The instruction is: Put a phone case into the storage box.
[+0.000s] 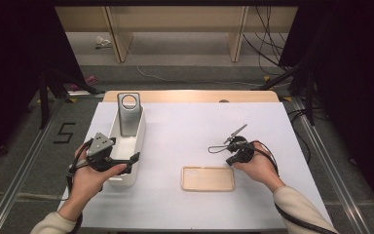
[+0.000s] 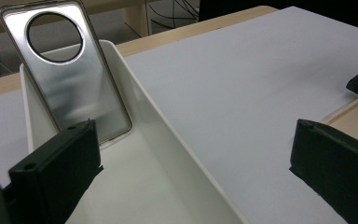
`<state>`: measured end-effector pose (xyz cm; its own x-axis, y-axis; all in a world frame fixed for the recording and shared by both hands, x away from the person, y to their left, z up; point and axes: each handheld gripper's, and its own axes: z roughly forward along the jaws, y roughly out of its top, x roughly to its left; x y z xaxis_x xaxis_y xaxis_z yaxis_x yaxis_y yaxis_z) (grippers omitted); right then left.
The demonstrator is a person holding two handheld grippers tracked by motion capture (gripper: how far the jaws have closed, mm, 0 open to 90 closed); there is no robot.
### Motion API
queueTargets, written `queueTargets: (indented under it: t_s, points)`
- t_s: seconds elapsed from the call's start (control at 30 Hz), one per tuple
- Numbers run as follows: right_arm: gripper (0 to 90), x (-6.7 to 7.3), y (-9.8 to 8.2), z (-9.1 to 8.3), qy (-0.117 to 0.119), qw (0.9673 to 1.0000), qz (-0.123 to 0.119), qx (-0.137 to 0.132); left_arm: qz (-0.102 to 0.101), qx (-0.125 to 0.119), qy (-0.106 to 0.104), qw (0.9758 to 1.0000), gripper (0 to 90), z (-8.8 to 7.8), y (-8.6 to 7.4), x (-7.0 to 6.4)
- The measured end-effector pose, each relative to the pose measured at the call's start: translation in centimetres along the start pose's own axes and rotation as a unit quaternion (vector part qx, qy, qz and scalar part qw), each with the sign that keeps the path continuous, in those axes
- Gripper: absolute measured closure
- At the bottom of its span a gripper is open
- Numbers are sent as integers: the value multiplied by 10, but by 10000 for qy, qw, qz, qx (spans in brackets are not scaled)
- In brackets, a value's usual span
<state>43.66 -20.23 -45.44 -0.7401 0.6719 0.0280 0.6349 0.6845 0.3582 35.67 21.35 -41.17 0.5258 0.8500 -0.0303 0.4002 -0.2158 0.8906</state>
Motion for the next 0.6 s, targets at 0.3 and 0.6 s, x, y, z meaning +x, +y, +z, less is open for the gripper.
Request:
queueTargets:
  t_s: [0.3, 0.6]
  points:
    - [900, 1, 0, 1, 17, 10000, -43, 61, -1, 6, -2, 10000, 9, 0, 0, 0]
    - [900, 1, -2, 2, 68, 9998, -57, 162, -2, 22, 3, 10000, 10, 1, -1, -1]
